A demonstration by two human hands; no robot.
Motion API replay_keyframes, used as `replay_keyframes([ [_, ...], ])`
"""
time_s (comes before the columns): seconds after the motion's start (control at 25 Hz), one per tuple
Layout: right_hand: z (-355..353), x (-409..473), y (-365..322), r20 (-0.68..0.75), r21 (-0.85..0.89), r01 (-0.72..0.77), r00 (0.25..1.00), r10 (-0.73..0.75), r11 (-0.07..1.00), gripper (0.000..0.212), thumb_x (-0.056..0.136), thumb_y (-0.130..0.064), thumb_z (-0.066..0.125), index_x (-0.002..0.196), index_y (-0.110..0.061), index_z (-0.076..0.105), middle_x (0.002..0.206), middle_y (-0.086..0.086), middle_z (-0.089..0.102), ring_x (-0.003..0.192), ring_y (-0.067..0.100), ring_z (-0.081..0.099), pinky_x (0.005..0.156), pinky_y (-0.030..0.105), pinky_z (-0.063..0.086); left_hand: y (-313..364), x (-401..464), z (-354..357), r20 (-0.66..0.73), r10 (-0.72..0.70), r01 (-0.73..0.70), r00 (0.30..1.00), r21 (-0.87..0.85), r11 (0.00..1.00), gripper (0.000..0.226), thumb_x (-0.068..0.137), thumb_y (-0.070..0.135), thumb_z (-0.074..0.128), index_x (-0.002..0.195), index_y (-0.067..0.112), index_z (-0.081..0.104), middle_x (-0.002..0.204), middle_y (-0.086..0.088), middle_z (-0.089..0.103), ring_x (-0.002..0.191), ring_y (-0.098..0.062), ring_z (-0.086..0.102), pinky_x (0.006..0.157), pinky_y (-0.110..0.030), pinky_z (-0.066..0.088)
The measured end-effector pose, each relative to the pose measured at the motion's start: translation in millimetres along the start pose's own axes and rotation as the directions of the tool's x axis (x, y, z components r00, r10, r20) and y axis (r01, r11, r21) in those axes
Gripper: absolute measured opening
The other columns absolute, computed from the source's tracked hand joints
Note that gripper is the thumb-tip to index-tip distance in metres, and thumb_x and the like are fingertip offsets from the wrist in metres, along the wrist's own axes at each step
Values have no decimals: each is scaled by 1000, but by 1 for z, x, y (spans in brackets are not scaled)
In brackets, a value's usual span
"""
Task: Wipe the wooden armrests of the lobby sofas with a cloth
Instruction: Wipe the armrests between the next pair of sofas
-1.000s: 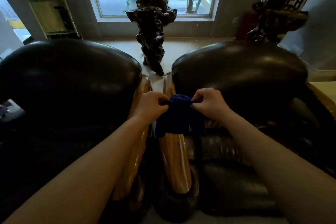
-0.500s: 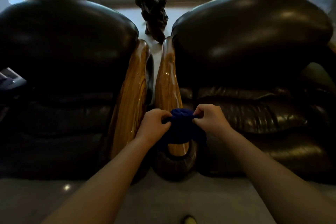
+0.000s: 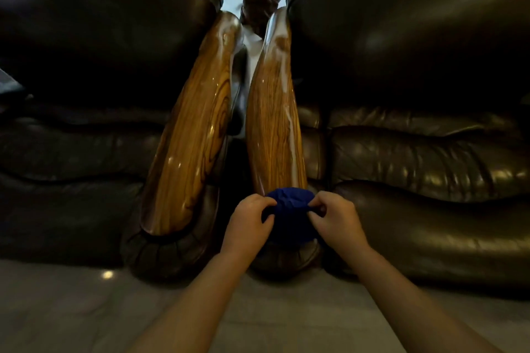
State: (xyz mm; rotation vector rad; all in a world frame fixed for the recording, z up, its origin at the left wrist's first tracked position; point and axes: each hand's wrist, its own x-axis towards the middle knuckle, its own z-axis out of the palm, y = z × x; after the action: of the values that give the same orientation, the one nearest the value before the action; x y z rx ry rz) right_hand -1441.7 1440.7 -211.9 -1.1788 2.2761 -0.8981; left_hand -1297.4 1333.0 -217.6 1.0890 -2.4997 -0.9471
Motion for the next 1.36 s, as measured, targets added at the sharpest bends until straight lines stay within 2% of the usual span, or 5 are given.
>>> replay_keyframes([
  [0.12, 46, -2, 42, -120, -7, -5, 993, 4, 1000, 23, 80, -10, 63, 100, -21, 58, 98, -6, 59, 96, 9, 56, 89, 28, 49, -29, 2, 44, -63, -1, 2, 998, 18, 1000, 33, 84, 12, 56, 116, 19, 56, 119, 1, 58, 113, -9, 50, 97, -17, 38],
  [0.24, 92, -4, 64, -194, 52, 1, 981, 9, 999, 54, 91, -28, 48, 140, -29, 25, 149, -2, 29, 141, 13, 19, 113, 29, 17, -45, -4, 87, -137, 7, -7, 991, 6, 1000, 46, 92, 20, 36, 137, 25, 28, 148, 11, 24, 136, 4, 14, 109, -12, 12],
  [0.44, 135, 23, 77, -301, -64, -6, 954, -14, 998, 56, 92, -44, 20, 141, -30, -5, 154, -5, -4, 143, 12, -9, 116, 34, 5, -65, 2, 137, -152, 32, -23, 988, 63, 998, 55, 92, 37, 14, 138, 34, -16, 150, 16, -16, 139, 0, -14, 114, -25, -10],
  [0.96, 126, 80, 76, -455, 74, 30, 890, 7, 997, 57, 91, -40, 20, 143, -17, 12, 153, -3, 8, 143, 14, 6, 116, 29, 11, -59, 69, 136, -393, 100, -44, 914, 149, 988, 51, 92, 26, 24, 141, 27, 8, 151, 7, 8, 141, -17, -6, 113, -46, 1],
  [1.36, 88, 168, 36, -430, -274, -39, 899, -86, 961, 57, 95, -43, 23, 145, -22, 4, 157, 8, 3, 144, 23, 1, 115, 49, 13, -41, 155, 89, -374, 63, 34, 925, 249, 968, 51, 92, 28, 19, 142, 22, 14, 155, 1, 12, 141, -19, -6, 114, -49, 5],
])
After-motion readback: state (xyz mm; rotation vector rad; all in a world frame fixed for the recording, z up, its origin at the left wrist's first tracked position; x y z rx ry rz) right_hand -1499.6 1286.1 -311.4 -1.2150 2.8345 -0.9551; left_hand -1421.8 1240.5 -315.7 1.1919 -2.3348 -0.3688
